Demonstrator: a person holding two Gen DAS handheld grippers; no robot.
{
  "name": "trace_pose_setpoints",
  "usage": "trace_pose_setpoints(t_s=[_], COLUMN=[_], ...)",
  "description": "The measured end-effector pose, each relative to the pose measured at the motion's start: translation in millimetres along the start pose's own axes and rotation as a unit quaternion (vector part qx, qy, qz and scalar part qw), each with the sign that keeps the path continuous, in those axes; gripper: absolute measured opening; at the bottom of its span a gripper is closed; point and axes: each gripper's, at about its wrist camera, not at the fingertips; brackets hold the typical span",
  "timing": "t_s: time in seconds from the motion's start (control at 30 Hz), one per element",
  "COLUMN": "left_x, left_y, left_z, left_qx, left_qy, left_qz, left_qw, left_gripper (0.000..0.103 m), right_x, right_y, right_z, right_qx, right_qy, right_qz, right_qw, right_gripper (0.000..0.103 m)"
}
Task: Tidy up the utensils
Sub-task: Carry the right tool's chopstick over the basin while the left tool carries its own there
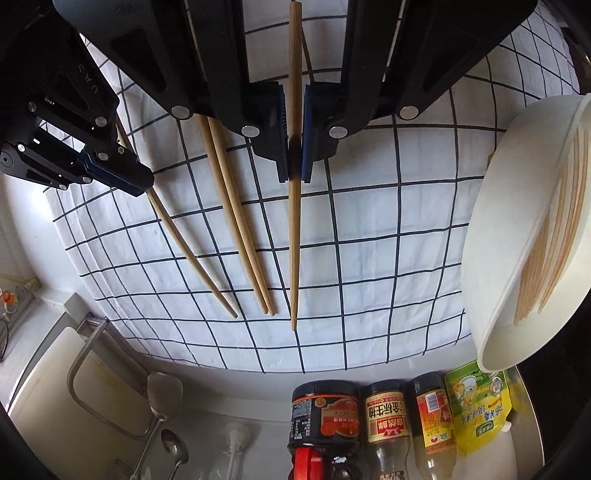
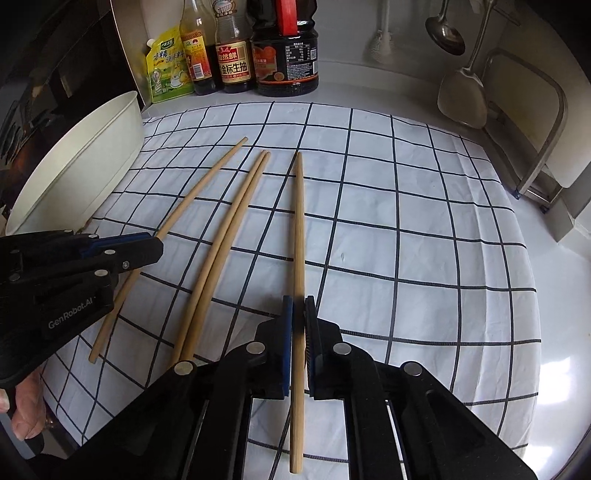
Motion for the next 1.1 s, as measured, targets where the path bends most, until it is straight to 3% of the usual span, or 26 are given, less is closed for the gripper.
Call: trace_pose_setpoints(t_s=[0.27, 0.57, 0.83, 1.1], left_x=[-21, -81, -164, -238], left_y=[-4, -9, -16, -21], left_z=[-49, -108, -135, -127], left_qx=[0.035, 0.082, 0.107, 0.096], left_qy=[0.009, -0.015, -0.05, -0.086], left_qz=[-0.008, -0.03, -0.083, -0.118], left_qw=[0.9993, 0.996, 0.9895, 0.9847], left_gripper=[0.007, 0.007, 0.007, 0.007], right_x=[-18, -80, -150, -220], right_y=[-12, -60, -110, -150], right_z=[-43, -74, -62, -26], right_qx=[0.029, 0.07, 0.083, 0.069], right_qy=[-0.024, -0.058, -0.103, -0.142], right_qz=[0.033, -0.002, -0.045, -0.077], right_qw=[0.999, 0.996, 0.99, 0.985], right_gripper=[0.006, 0.006, 0.006, 0.006])
Point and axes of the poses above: each gripper's, at about its wrist camera, not at the fingertips, and z roughly the way its jaws point, x to its right, y to its underside, and after that the axes turned 2 degrees about -y, right-handed
